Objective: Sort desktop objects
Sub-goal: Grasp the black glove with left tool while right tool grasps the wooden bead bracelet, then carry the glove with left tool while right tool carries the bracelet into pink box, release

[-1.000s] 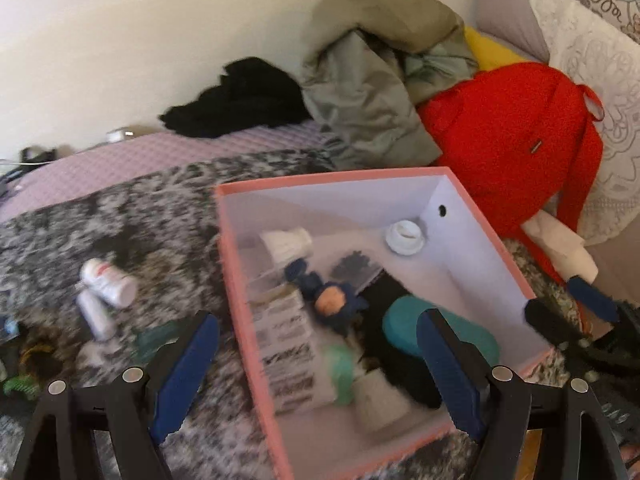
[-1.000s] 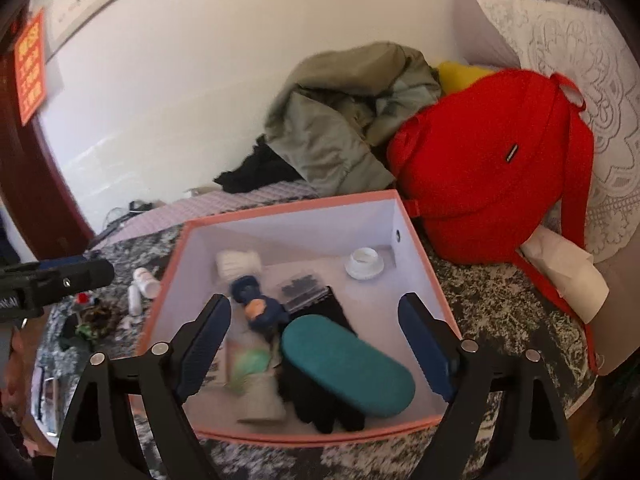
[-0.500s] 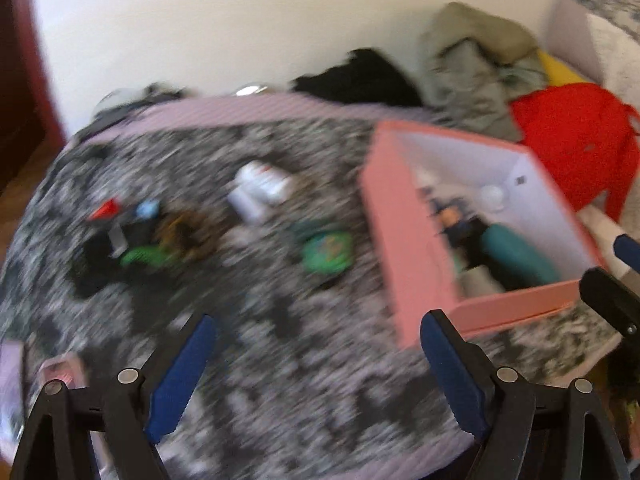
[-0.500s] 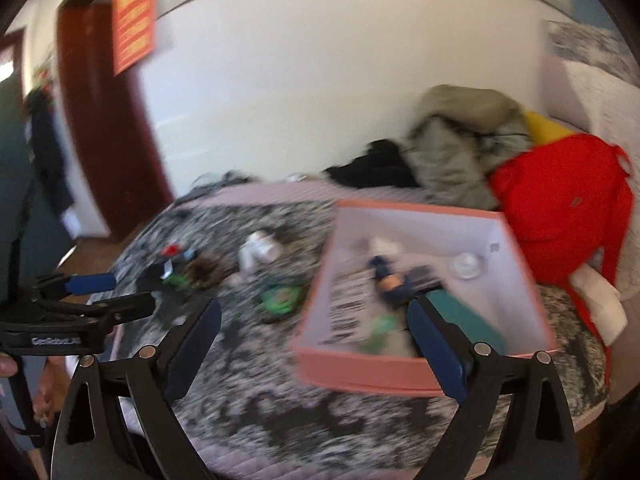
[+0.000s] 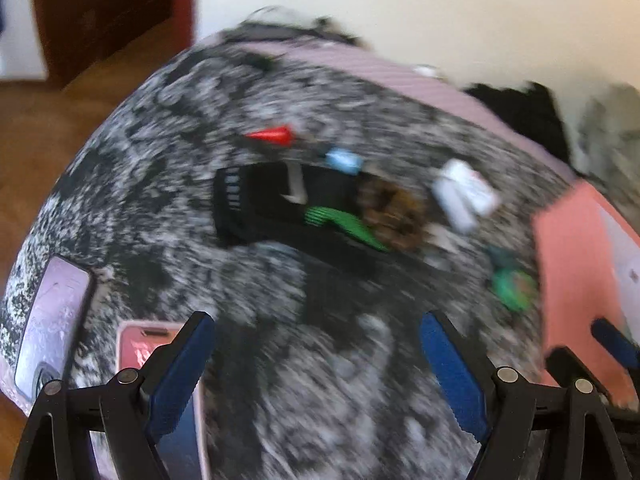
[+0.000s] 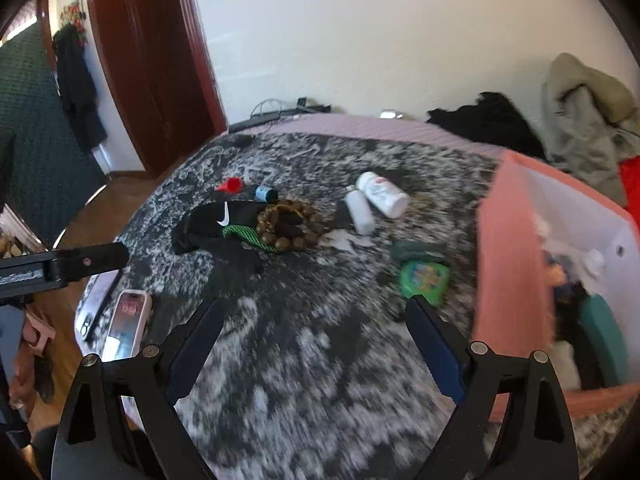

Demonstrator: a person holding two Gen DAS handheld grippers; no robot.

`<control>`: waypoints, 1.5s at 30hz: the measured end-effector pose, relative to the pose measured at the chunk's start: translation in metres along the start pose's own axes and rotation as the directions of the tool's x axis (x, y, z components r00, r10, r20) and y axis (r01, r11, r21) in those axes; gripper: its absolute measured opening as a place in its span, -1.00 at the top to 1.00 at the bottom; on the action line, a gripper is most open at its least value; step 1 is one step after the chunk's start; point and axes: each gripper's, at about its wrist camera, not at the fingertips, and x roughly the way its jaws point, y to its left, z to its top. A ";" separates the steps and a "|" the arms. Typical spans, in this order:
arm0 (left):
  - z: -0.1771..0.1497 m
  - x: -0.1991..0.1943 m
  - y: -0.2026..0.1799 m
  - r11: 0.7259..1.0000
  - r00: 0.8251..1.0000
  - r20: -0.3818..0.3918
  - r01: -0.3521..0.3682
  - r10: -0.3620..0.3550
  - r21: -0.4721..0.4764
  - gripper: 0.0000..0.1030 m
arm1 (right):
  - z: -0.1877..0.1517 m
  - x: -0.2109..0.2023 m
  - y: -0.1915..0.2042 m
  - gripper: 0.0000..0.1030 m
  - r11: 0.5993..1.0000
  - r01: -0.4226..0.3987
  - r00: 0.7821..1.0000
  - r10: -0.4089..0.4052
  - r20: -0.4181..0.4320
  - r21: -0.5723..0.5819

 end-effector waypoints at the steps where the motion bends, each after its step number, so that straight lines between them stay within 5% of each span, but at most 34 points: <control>1: 0.009 0.014 0.009 1.000 1.000 -0.016 -0.008 0.008 -0.029 -0.71 | 0.007 0.015 0.003 -0.82 1.000 -0.016 1.000 0.016 -0.009 0.005; 8: 0.052 0.110 0.047 0.981 0.990 -0.137 -0.042 0.016 -0.190 -0.71 | 0.051 0.131 0.032 -0.80 0.998 -0.038 0.997 0.034 -0.065 -0.056; 11: 0.058 0.140 0.046 0.979 0.982 -0.186 -0.069 0.033 -0.193 -0.71 | 0.062 0.187 0.043 -0.59 0.994 -0.001 0.994 -0.010 -0.105 -0.109; 13: 0.058 0.161 0.039 0.980 0.974 -0.214 -0.110 0.073 -0.164 -0.83 | 0.064 0.219 0.046 -0.39 0.993 -0.005 0.989 -0.012 -0.146 -0.114; 15: 0.057 0.167 0.024 0.986 0.976 -0.183 -0.137 0.117 -0.099 -0.92 | 0.064 0.240 0.043 0.05 0.995 -0.037 0.985 0.020 -0.169 -0.097; 16: 0.056 0.166 0.018 0.987 0.980 -0.157 -0.138 0.124 -0.078 -0.68 | 0.064 0.237 0.043 0.47 0.994 -0.055 0.987 0.040 -0.156 -0.096; 17: 0.055 0.164 0.012 0.988 0.980 -0.142 -0.145 0.136 -0.054 -0.43 | 0.062 0.231 0.045 0.53 0.992 -0.060 0.989 0.044 -0.143 -0.108; 18: 0.054 0.160 0.006 0.989 0.982 -0.126 -0.148 0.143 -0.027 0.42 | 0.060 0.225 0.047 0.59 0.991 -0.055 0.991 0.039 -0.129 -0.123; 19: 0.052 0.153 0.001 0.993 0.986 -0.121 -0.117 0.114 -0.020 0.73 | 0.057 0.217 0.049 0.60 0.989 -0.057 0.992 0.041 -0.119 -0.133; 24: 0.026 0.107 -0.019 0.998 0.995 -0.090 -0.053 0.051 -0.024 0.73 | 0.036 0.155 0.044 0.61 0.988 -0.079 0.994 0.067 -0.091 -0.131; 32: -0.047 -0.019 -0.051 0.995 0.996 0.068 0.049 -0.055 0.090 0.73 | -0.018 0.012 0.016 0.62 0.986 -0.113 0.994 0.112 -0.017 -0.120; 40: -0.106 -0.139 -0.092 0.965 0.970 0.170 0.136 -0.176 0.223 0.73 | -0.076 -0.134 -0.014 0.62 0.988 -0.112 0.986 0.124 0.114 -0.106; 45: -0.125 -0.203 -0.147 0.913 0.931 0.208 0.217 -0.300 0.347 0.73 | -0.099 -0.217 -0.047 0.62 0.995 -0.080 0.970 0.091 0.224 -0.058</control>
